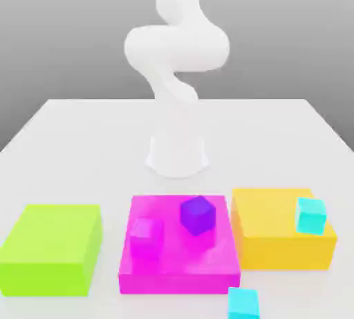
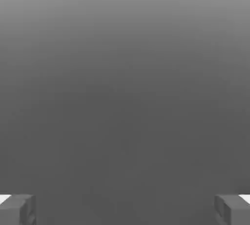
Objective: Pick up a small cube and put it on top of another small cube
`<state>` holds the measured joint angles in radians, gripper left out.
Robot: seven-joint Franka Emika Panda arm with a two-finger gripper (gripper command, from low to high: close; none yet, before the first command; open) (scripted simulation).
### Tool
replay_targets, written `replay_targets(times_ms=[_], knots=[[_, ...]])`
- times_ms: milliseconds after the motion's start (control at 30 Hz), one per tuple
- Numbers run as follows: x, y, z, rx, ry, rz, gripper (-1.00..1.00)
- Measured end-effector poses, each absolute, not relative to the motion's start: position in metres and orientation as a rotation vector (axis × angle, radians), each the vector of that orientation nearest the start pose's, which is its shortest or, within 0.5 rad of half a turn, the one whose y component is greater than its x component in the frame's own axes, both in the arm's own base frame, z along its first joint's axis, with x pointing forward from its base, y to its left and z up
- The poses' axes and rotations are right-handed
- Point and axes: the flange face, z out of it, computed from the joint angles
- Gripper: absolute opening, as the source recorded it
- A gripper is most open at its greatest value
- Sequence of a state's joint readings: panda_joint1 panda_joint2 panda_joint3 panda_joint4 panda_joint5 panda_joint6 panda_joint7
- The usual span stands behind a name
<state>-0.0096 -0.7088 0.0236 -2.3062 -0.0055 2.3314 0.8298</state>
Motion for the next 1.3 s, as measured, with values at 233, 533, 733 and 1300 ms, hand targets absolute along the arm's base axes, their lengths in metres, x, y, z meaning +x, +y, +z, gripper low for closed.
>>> replay_targets(times_ms=[233, 533, 733, 1300], knots=[[0.458, 0.032, 0.571, -2.601, 1.167, -0.748, 0.0], [0.511, 0.063, 0.413, -2.724, 1.266, -0.454, 0.0], [0.515, 0.086, 0.303, -2.787, 1.316, -0.239, 0.0], [0.494, 0.108, 0.127, -2.826, 1.371, -0.002, -1.0]])
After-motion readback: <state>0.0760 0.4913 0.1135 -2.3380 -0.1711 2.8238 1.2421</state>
